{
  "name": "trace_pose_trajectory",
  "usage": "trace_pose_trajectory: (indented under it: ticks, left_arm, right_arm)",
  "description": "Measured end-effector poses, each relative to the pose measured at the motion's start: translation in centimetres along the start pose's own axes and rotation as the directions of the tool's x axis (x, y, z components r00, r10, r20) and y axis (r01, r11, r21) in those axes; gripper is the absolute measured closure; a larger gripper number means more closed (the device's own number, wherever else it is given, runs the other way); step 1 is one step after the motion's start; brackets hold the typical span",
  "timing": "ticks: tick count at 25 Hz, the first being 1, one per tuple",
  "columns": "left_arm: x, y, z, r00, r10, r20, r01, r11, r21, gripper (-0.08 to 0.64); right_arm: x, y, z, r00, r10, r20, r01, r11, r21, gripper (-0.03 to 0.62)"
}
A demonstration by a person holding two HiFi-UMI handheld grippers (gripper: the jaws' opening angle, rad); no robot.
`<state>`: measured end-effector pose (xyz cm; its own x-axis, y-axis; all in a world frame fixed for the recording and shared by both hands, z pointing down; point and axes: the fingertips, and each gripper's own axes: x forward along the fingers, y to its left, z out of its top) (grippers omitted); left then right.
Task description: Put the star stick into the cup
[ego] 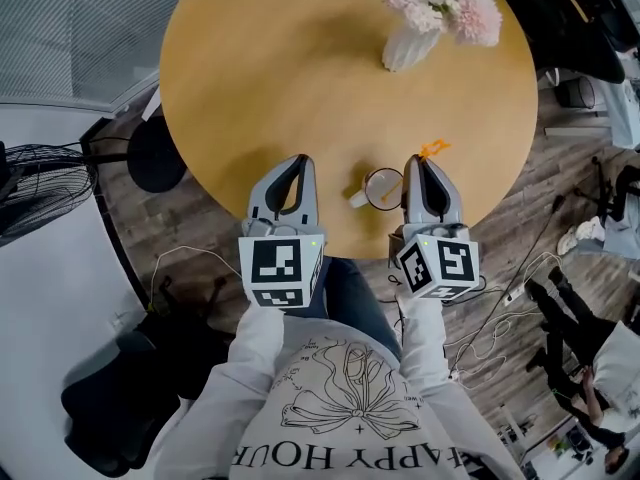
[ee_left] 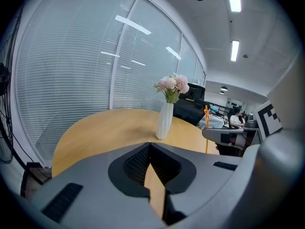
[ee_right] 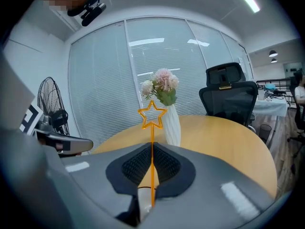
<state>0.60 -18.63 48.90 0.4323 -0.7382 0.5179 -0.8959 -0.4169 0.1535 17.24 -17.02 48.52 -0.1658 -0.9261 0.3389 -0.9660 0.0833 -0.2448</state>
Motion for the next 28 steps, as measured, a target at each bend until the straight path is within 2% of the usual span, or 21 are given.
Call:
trace_pose_trajectory:
  ticks: [12, 28]
  left_arm:
    - [0.3, 0.6, -1.3, 1.000, 0.018, -0.017, -0.019, 1.000, -0.021, 0.554]
    - [0.3, 1.8, -1.6, 0.999, 0.046, -0.015, -0.047, 0.998, -0.044, 0.554]
  right_arm:
    - [1.2, 0.5, -1.7, 0.999, 0.021, -0.044, -0.023, 0.999, -0.047, 0.574]
    - [3.0, 2.8, -2.6, 0.992, 0.096, -0.085, -0.105, 0.988, -0.116, 0.573]
